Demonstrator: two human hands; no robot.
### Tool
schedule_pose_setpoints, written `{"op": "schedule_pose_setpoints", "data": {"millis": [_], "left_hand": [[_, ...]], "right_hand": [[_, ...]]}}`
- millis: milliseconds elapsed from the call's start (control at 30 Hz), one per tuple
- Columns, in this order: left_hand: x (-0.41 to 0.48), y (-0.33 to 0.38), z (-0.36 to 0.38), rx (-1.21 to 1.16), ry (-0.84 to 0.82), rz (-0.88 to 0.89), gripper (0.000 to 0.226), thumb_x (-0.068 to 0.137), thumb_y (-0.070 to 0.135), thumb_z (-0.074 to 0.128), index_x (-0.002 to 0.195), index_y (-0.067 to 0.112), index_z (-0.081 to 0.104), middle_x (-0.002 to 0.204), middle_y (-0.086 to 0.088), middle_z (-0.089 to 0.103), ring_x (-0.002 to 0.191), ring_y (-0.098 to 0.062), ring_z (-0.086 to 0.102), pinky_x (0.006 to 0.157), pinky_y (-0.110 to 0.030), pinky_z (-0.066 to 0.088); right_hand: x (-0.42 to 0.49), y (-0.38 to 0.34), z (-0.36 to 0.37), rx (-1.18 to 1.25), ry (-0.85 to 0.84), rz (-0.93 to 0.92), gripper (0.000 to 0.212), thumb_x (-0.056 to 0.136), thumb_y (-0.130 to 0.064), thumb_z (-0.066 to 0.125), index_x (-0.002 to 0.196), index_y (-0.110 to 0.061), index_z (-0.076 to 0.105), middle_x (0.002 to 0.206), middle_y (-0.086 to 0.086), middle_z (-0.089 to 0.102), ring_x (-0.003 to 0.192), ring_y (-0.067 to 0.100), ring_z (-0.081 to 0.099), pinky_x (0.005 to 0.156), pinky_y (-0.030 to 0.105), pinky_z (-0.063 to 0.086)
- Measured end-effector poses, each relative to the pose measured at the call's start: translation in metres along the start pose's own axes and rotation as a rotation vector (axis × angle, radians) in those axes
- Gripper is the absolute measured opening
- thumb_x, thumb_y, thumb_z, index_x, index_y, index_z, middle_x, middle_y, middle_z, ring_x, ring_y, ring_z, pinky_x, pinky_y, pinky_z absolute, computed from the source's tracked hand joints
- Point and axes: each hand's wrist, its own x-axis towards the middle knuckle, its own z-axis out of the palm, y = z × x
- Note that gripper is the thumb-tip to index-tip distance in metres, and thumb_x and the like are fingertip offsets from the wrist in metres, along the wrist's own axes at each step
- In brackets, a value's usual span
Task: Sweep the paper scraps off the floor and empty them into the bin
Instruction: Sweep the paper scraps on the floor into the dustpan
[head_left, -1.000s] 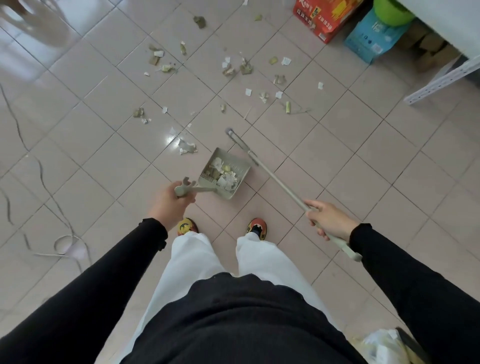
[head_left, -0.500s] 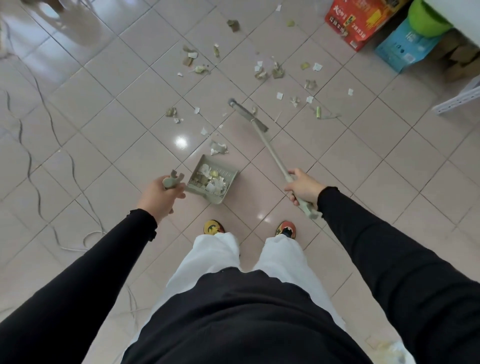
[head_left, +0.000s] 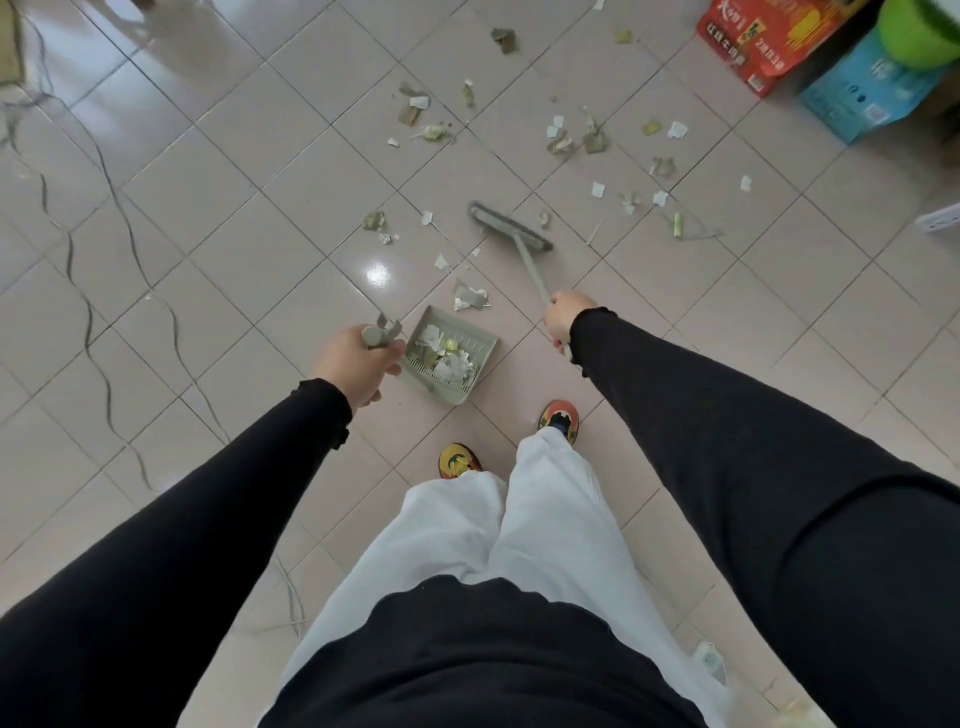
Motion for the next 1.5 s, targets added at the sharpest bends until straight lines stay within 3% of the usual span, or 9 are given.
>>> {"op": "schedule_pose_setpoints", "data": {"millis": [100,233,400,500,633,767,1200,1400,1500], "left_hand": [[0.004,0.003,-0.001,0.009,-0.007,-0.004,0.02,0.099,0.032,0.058,0.109,0.016,0.065,0.1,-0.011,0.074,0.051,-0.015,0.047,0.044,-0.024,0.039],[0.007,0.006,-0.001,-0.025,-0.008,-0.012,0.023,0.099,0.029,0.058,0.113,0.011,0.065,0.104,-0.016,0.074,0.05,-0.015,0.045,0.038,-0.021,0.037],[0.007,0.007,0.001,-0.023,-0.014,-0.009,0.021,0.1,0.031,0.057,0.11,0.013,0.063,0.104,-0.015,0.074,0.05,-0.017,0.046,0.044,-0.024,0.039],[0.006,0.005,0.004,-0.039,-0.009,-0.003,0.017,0.1,0.03,0.058,0.107,0.015,0.062,0.105,-0.017,0.073,0.05,-0.016,0.045,0.044,-0.024,0.038],[0.0,0.004,0.006,-0.051,0.005,-0.003,0.019,0.1,0.03,0.057,0.111,0.015,0.061,0.106,-0.015,0.073,0.051,-0.015,0.044,0.042,-0.023,0.039],[-0.007,-0.007,0.001,-0.108,0.04,0.0,0.023,0.1,0.028,0.059,0.115,0.012,0.063,0.102,-0.014,0.074,0.051,-0.014,0.044,0.039,-0.02,0.037],[-0.065,-0.096,-0.051,-0.182,0.098,-0.043,0.018,0.099,0.024,0.062,0.115,0.019,0.066,0.098,-0.011,0.076,0.042,-0.012,0.038,0.043,-0.021,0.036],[-0.068,-0.12,-0.063,-0.157,0.115,-0.077,0.01,0.097,0.025,0.063,0.106,0.021,0.067,0.096,-0.011,0.077,0.04,-0.012,0.037,0.049,-0.021,0.035],[-0.064,-0.121,-0.065,-0.134,0.125,-0.099,0.01,0.097,0.026,0.063,0.106,0.023,0.067,0.096,-0.009,0.078,0.043,-0.016,0.039,0.05,-0.022,0.036]], "right_hand": [[-0.017,0.013,0.006,-0.189,-0.024,-0.069,0.033,0.097,-0.006,0.044,0.125,0.003,0.056,0.076,0.009,0.054,0.079,0.029,0.057,0.075,0.041,0.056],[-0.059,0.054,-0.002,-0.34,-0.126,-0.046,0.041,0.094,-0.007,0.037,0.129,-0.007,0.058,0.073,0.01,0.054,0.066,0.027,0.053,0.052,0.029,0.042],[-0.122,0.114,-0.048,-0.047,-0.219,0.026,0.053,0.092,-0.011,0.044,0.143,-0.027,0.049,0.074,0.005,0.055,0.047,0.013,0.044,0.041,0.024,0.038],[-0.156,0.126,-0.059,-0.034,-0.211,-0.028,0.053,0.094,-0.011,0.043,0.142,-0.032,0.048,0.076,0.004,0.052,0.046,0.012,0.041,0.039,0.023,0.036],[-0.14,0.111,-0.049,-0.023,-0.11,-0.072,0.054,0.095,-0.012,0.042,0.147,-0.029,0.044,0.076,0.005,0.053,0.049,0.016,0.043,0.04,0.023,0.039],[-0.104,0.078,-0.035,-0.044,-0.091,-0.114,0.056,0.093,-0.015,0.041,0.148,-0.028,0.042,0.076,0.007,0.059,0.058,0.025,0.049,0.052,0.032,0.045],[-0.114,0.081,-0.006,0.045,-0.115,-0.127,0.055,0.094,-0.009,0.041,0.148,-0.022,0.043,0.078,0.002,0.056,0.056,0.019,0.044,0.047,0.03,0.039],[-0.101,0.051,0.01,-0.117,-0.055,-0.175,0.042,0.091,-0.009,0.037,0.131,-0.009,0.053,0.082,0.014,0.059,0.061,0.028,0.051,0.059,0.039,0.049],[-0.087,0.027,0.014,-0.22,-0.04,-0.175,0.04,0.093,-0.008,0.034,0.128,-0.011,0.053,0.071,0.007,0.055,0.057,0.025,0.053,0.049,0.03,0.045]]}}
